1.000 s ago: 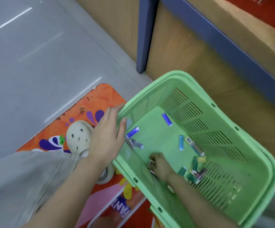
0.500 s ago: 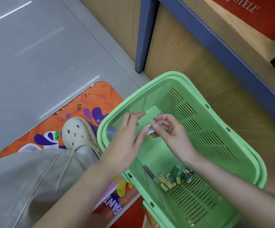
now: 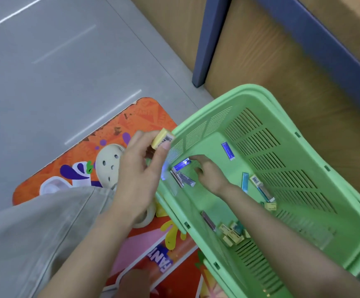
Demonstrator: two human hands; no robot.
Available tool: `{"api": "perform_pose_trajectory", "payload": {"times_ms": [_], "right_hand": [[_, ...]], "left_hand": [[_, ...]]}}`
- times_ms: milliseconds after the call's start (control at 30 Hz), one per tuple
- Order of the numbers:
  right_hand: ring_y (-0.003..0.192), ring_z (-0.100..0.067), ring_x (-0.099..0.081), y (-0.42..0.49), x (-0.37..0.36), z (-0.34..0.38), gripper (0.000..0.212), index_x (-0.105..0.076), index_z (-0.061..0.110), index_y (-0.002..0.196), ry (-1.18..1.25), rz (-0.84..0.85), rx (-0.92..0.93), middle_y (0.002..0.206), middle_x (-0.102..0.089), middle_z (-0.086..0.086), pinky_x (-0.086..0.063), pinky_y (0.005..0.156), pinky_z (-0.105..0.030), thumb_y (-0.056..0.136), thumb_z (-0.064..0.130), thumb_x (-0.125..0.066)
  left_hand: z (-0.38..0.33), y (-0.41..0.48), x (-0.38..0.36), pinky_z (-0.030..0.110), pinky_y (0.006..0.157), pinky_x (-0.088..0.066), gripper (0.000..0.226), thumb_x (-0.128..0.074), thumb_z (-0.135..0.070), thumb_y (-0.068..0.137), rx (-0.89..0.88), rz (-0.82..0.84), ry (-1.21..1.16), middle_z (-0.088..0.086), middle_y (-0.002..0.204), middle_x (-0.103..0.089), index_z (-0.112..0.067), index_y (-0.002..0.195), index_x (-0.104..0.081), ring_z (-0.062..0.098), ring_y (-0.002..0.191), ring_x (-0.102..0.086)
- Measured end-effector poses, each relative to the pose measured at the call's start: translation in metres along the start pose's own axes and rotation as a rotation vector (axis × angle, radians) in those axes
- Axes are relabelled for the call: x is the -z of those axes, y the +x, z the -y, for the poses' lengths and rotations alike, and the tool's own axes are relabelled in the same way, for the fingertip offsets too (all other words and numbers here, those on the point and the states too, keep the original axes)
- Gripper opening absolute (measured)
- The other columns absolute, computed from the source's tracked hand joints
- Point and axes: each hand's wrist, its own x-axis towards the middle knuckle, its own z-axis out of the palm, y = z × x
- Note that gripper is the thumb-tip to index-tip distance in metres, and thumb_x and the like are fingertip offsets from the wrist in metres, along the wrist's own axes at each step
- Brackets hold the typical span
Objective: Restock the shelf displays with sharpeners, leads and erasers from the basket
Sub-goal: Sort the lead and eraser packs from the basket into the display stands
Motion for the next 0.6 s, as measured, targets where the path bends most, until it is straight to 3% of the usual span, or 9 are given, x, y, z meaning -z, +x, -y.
{"api": "perform_pose_trajectory", "payload": {"times_ms": [100, 200, 333, 467, 600], "right_hand": [[0.136, -0.027, -0.035, 0.012, -0.018, -0.01, 0.048, -0.041, 0.001, 0.14, -0.103, 0.13, 0.039, 0.146, -0.04, -0.014, -0.021, 0.109, -0.022, 0.092, 0.003, -0.049], [0.14, -0.026, -0.027, 0.02, -0.032, -0.016, 0.054, -0.032, 0.007, 0.145, -0.245, 0.161, 0.039, 0.152, -0.032, -0.008, -0.017, 0.112, -0.027, 0.096, 0.019, -0.049], [0.124, -0.027, -0.035, 0.024, -0.049, -0.013, 0.045, -0.036, 0.012, 0.143, -0.432, 0.134, -0.009, 0.138, -0.042, -0.01, -0.025, 0.1, -0.031, 0.101, 0.029, -0.039], [0.117, -0.032, -0.039, 0.019, -0.066, -0.006, 0.041, -0.043, 0.005, 0.134, -0.267, 0.153, -0.131, 0.128, -0.045, -0.019, -0.025, 0.099, -0.03, 0.102, 0.03, -0.038], [0.111, -0.031, -0.05, 0.017, -0.075, 0.0, 0.042, -0.051, 0.005, 0.125, -0.027, 0.21, -0.292, 0.125, -0.042, -0.016, -0.035, 0.095, -0.029, 0.1, 0.037, -0.04]], "left_hand": [[0.006, -0.001, 0.006, 0.03, 0.073, -0.043, 0.008, -0.052, -0.025, 0.09, 0.115, -0.057, -0.147, 0.01, 0.082, -0.058, -0.024, 0.088, -0.06, 0.026, 0.078, -0.054], [0.012, -0.002, 0.013, 0.022, 0.071, -0.045, 0.006, -0.054, -0.02, 0.092, 0.209, -0.114, -0.239, 0.0, 0.074, -0.059, -0.02, 0.086, -0.057, 0.016, 0.073, -0.054], [0.018, 0.001, 0.021, 0.023, 0.068, -0.045, 0.014, -0.05, -0.01, 0.097, 0.264, -0.181, -0.256, -0.008, 0.068, -0.056, -0.016, 0.086, -0.056, 0.014, 0.07, -0.054], [0.022, 0.006, 0.025, 0.025, 0.068, -0.044, 0.016, -0.049, -0.01, 0.097, 0.305, -0.24, -0.271, -0.003, 0.069, -0.054, -0.016, 0.083, -0.055, 0.016, 0.07, -0.053], [0.022, 0.008, 0.025, 0.02, 0.067, -0.044, 0.017, -0.048, -0.008, 0.097, 0.315, -0.268, -0.287, -0.003, 0.07, -0.054, -0.016, 0.083, -0.054, 0.009, 0.065, -0.053]]}}
